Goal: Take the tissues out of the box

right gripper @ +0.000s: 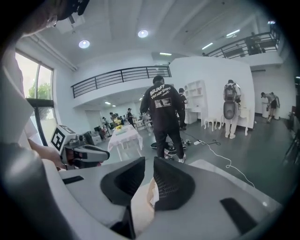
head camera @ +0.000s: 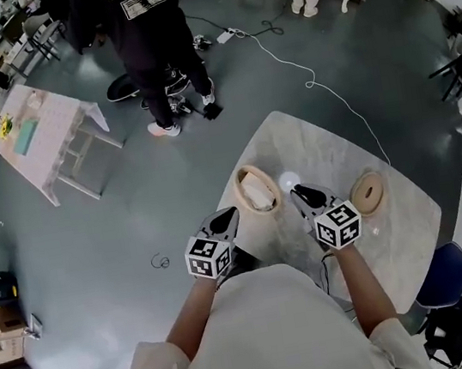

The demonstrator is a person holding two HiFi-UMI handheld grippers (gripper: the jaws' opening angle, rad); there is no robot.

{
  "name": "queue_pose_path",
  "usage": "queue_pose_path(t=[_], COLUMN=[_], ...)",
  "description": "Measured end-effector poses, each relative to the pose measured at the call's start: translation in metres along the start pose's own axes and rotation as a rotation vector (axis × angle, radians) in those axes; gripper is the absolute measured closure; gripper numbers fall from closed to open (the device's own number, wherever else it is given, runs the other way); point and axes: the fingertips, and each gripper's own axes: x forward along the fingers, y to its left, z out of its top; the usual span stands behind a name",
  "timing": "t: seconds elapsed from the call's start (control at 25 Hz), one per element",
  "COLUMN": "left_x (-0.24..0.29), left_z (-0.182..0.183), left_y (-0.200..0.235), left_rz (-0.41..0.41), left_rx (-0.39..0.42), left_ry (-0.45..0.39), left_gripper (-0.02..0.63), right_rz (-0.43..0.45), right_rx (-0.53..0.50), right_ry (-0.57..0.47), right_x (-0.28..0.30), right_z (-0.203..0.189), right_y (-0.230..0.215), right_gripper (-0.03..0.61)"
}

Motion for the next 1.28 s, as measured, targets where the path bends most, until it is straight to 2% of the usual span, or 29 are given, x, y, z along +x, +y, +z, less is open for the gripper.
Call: queue_pose_path(t=[0.24, 0.56, 0.96, 1.28], left_x=[-0.012, -0.019, -0.02, -0.018], left_z=[0.038, 0.083, 0.1, 0.103], left_y=[-0.011, -0.029, -0.027, -0.022], left_rz=[-0.025, -0.039, -0.032, -0.02], left_rx=[0.033, 0.072, 0.084, 0.078], left_ry=[-0.056, -0.136, -0.167, -0.181], left_gripper=[0.606, 0.606, 0.606, 0.606], right_rz=[-0.048, -0.115, -0.155, -0.153], right_rx=[-0.019, 0.029, -0.013, -0.038], right_ry=[-0.099, -0.244, -0.331, -0.33], right_x=[-0.035, -0.075, -0.088, -0.085], right_z=[0.028, 0.056, 0.075, 0.077], right_y=[0.001, -0.011, -0.015, -0.012], right_gripper=[0.516, 0.531, 0.546, 0.546])
